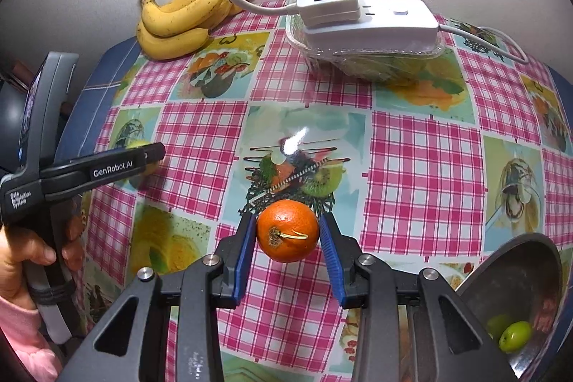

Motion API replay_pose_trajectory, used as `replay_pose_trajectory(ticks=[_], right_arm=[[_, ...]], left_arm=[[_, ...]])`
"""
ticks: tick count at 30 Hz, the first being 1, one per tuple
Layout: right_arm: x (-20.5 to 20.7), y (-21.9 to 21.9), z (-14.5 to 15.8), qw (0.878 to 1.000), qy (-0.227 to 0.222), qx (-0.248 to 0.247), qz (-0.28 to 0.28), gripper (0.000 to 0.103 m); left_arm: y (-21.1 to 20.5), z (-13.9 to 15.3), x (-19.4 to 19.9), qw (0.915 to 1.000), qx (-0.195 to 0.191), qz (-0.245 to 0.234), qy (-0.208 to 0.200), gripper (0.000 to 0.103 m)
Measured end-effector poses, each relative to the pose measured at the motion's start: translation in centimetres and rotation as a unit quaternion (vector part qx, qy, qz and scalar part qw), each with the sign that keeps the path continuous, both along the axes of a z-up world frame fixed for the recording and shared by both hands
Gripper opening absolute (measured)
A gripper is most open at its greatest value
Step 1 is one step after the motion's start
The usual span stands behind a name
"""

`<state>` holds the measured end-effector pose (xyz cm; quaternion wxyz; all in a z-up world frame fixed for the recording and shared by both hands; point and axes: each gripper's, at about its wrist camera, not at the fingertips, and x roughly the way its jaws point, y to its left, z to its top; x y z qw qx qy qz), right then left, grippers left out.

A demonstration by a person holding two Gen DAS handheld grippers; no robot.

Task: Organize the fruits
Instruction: 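Carry the tangerine and green mango over the steel bowl with both grippers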

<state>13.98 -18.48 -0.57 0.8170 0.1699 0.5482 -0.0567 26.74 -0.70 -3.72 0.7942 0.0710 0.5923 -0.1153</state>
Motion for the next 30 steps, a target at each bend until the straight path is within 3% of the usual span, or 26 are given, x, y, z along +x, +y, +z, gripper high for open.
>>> replay_pose_trajectory(ticks=[7,12,22,30], right_arm=[[-1.7,0.4,0.7,1.0,0.009,-0.003,-0.007,0.038],[-3.8,0.4,1.9,1.0,0.001,-0.001,-0.016,0.038],[-8.6,-0.3,3.6,0.999,-0.011,-0.007,-0.043,0.038],[-12.7,-2.0,3.9,0.997,-0.014,-0.022,-0.073,0.038]], left_arm=[[-0.5,1.8,-3.7,0.9996,-0.009,0.026,0.011,0.058],[-0.9,3.9,-6.0,0.9992,-0.026,0.03,-0.003,0.058],[-4.4,8.2,-11.9,0.9974,-0.063,0.006,-0.034,0.058],[-7.6,8.8,-16.5,0.9955,-0.082,-0.007,-0.046,0.058]])
